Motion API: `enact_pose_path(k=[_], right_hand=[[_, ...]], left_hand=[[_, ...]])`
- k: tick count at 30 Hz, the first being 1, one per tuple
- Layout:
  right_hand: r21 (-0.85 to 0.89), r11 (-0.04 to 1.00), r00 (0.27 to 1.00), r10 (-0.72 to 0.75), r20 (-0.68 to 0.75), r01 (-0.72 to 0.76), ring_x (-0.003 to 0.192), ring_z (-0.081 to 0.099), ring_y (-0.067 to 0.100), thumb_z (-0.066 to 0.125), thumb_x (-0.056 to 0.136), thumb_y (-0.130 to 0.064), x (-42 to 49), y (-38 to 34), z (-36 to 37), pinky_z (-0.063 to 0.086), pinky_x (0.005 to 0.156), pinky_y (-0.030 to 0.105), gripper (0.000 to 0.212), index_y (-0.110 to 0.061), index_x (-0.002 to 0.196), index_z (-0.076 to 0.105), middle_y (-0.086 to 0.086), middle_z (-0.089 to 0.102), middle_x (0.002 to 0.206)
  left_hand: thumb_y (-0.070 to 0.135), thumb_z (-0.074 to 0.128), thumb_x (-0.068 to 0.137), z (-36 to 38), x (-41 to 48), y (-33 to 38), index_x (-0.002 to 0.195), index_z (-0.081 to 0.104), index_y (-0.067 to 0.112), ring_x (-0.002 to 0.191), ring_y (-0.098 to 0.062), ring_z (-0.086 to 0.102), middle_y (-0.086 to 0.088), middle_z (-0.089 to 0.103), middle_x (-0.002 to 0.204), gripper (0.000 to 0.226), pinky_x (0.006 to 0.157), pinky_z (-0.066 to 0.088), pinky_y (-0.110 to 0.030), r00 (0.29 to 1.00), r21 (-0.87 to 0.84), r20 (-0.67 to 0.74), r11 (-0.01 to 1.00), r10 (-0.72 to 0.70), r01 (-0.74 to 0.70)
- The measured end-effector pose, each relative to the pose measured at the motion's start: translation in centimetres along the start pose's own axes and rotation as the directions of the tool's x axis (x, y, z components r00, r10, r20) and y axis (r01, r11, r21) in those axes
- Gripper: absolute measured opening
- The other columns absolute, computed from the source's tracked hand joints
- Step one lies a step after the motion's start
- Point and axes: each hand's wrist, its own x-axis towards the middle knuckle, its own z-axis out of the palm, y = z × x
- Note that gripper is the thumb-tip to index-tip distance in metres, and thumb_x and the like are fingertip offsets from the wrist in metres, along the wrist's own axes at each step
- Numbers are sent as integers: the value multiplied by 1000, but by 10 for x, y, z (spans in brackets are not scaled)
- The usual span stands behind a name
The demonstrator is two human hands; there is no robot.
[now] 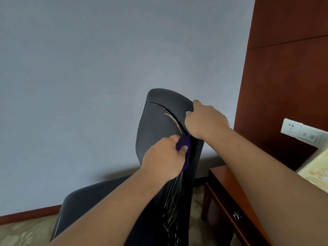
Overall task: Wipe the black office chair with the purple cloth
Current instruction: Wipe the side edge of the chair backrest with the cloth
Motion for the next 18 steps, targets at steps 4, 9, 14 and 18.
enact_pose_path(k=[4,9,14,18], right_hand=[[-26,1000,1000,-4,-23,4,81,51,28,36,99,-30,-3,-2,2,39,64,39,38,-15,135,39,0,38,77],[-25,999,999,-22,-27,22,80,51,27,34,102,-32,-5,2,2,40,66,38,37,-15,135,38,1,41,79],[11,1000,1000,-22,-9,22,84,53,28,34,102,-33,-6,4,0,43,69,39,39,-15,136,38,3,45,85],[33,999,1000,-1,30,0,84,54,28,36,96,-30,-2,4,-3,42,68,38,40,-15,133,39,2,45,82]], left_hand=[[46,45,95,-2,12,-3,94,53,37,70,-7,61,14,61,75,12,61,51,-30,997,-67,-8,995,-81,80],[46,47,91,-8,50,0,91,55,33,71,-15,58,13,57,74,15,55,40,-27,981,46,-125,987,-149,155],[41,50,93,-15,57,1,89,52,30,73,-18,55,11,52,73,12,57,38,-29,998,125,-51,992,-30,36],[42,49,93,-20,39,3,94,51,28,72,-15,55,8,55,79,14,60,45,-31,987,201,34,967,154,-158]])
